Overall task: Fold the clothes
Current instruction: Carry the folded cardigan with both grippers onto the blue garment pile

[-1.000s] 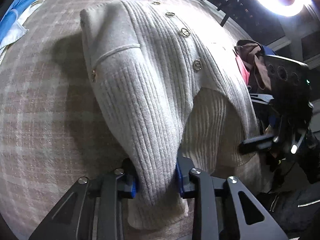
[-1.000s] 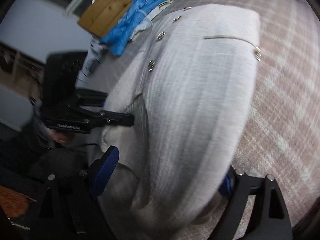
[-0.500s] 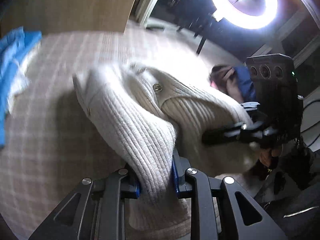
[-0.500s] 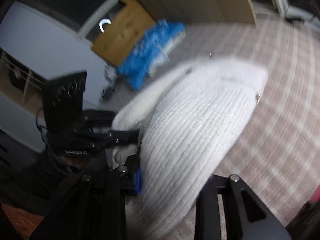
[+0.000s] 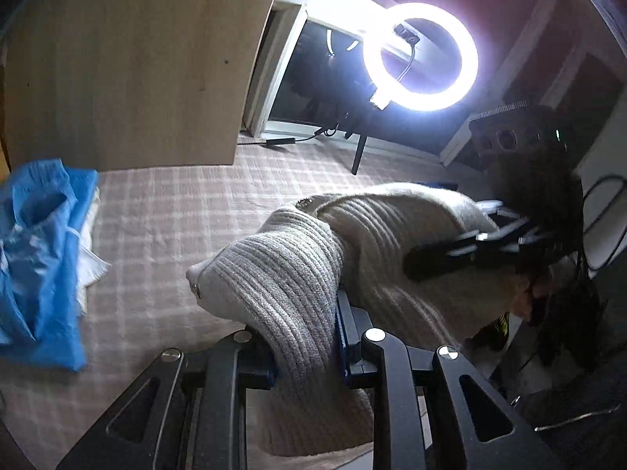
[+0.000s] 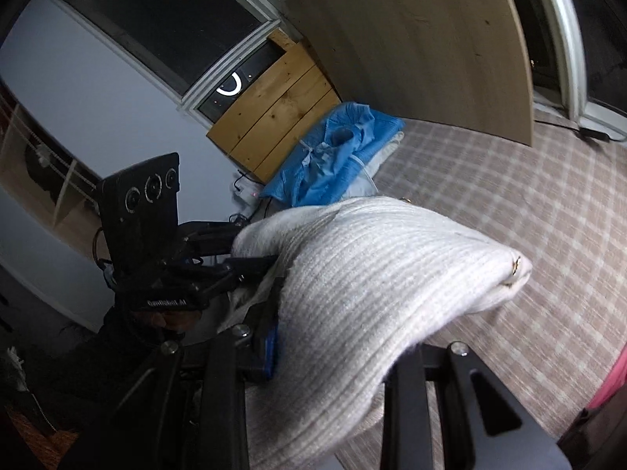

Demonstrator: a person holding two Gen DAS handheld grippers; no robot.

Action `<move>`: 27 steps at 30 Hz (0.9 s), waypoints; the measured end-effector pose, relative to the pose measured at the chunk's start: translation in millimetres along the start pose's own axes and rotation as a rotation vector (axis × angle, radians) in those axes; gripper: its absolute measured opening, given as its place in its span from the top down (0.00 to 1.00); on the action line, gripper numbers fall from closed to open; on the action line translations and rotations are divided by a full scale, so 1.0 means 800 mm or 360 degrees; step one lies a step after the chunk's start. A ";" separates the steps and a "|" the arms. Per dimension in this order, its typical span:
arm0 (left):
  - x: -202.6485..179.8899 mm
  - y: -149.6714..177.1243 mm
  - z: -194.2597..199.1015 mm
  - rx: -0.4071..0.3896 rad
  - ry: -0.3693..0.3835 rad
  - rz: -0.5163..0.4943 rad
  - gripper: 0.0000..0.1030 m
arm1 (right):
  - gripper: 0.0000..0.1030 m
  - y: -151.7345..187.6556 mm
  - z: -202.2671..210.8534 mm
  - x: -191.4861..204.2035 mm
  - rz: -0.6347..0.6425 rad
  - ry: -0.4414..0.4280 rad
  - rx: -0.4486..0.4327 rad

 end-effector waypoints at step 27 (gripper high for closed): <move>0.523 0.052 0.032 0.0452 -0.0555 0.0057 0.76 | 0.67 -0.119 -0.498 0.020 -0.0256 0.0292 0.0140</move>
Point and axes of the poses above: each gripper's, at about its wrist camera, not at the fingertips, and z roughly against the way its jaws point, x to its left, y to its underside, the point moved 6 cm from there along -z, roughly the way its jaws point, and after that the axes turned 3 degrees about -y, right-handed, at the moved point
